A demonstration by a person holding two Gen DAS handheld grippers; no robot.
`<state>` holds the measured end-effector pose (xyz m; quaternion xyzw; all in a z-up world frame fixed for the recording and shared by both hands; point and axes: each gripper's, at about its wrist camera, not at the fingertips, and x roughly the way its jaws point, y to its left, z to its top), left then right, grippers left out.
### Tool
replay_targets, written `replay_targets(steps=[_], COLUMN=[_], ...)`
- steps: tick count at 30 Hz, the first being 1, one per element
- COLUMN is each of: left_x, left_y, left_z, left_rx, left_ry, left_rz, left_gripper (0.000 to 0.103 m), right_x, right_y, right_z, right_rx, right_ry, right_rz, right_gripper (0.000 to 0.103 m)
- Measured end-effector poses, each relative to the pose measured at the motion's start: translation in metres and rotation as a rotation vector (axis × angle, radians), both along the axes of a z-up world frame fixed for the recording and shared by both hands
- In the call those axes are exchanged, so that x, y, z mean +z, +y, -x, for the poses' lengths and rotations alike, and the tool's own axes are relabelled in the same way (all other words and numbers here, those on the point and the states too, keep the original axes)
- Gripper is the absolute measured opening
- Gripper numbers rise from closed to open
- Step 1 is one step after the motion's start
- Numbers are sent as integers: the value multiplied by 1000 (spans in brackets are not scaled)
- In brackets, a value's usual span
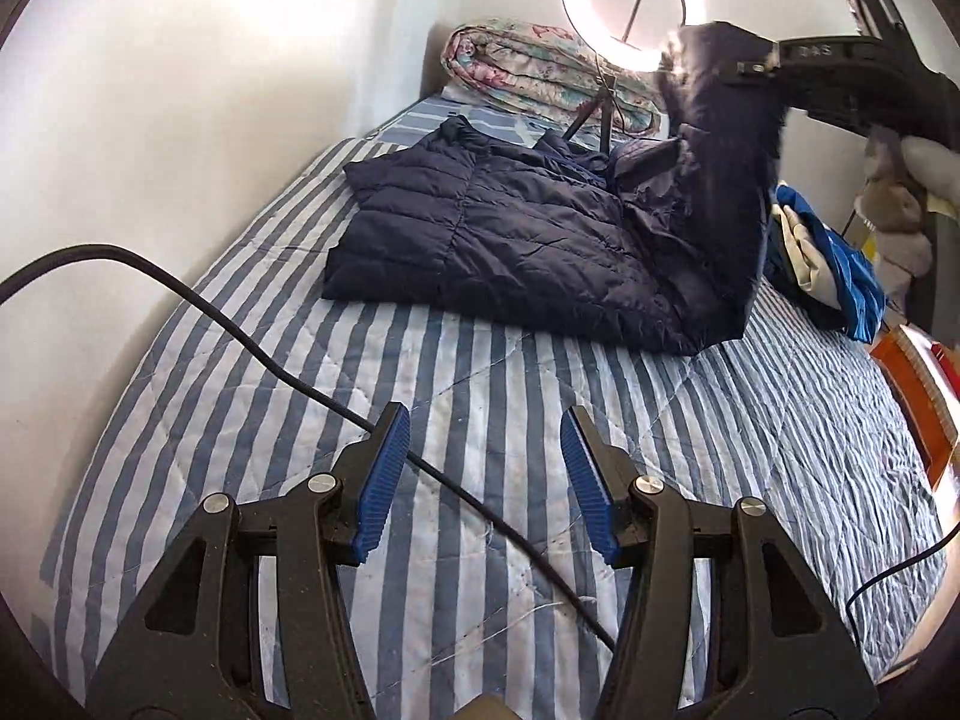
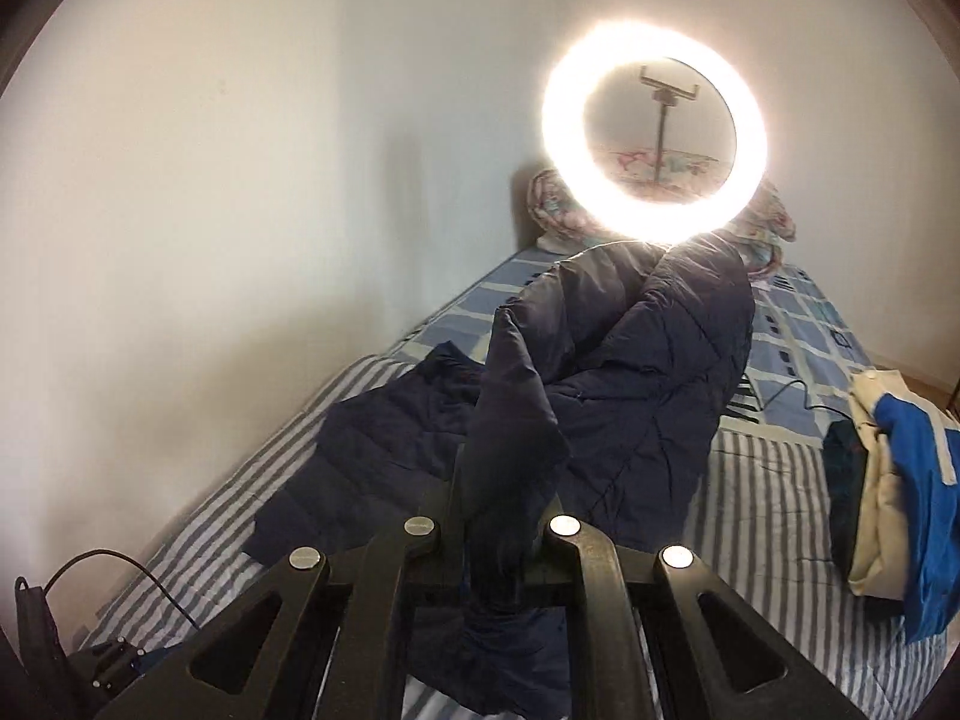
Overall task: Fold large clothes
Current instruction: 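Lay the lifted side over the jacket body and open the right gripper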
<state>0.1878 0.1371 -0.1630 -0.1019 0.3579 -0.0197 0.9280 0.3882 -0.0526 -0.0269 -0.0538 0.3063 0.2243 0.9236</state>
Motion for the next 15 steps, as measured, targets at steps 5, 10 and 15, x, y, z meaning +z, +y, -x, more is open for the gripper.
replay_targets(steps=[5, 10, 15], left_x=[0, -2, 1], left_y=[15, 27, 43], left_z=[7, 15, 20], left_rx=[28, 55, 85], left_ry=[-5, 6, -3], left_rz=[7, 17, 20], left_gripper=[54, 54, 54], right_x=[-19, -48, -91], right_y=[56, 108, 151], right_z=[-7, -12, -20], right_rx=[77, 150, 199], right_ry=[33, 88, 177], right_rz=[7, 19, 39], right_gripper=[5, 5, 5])
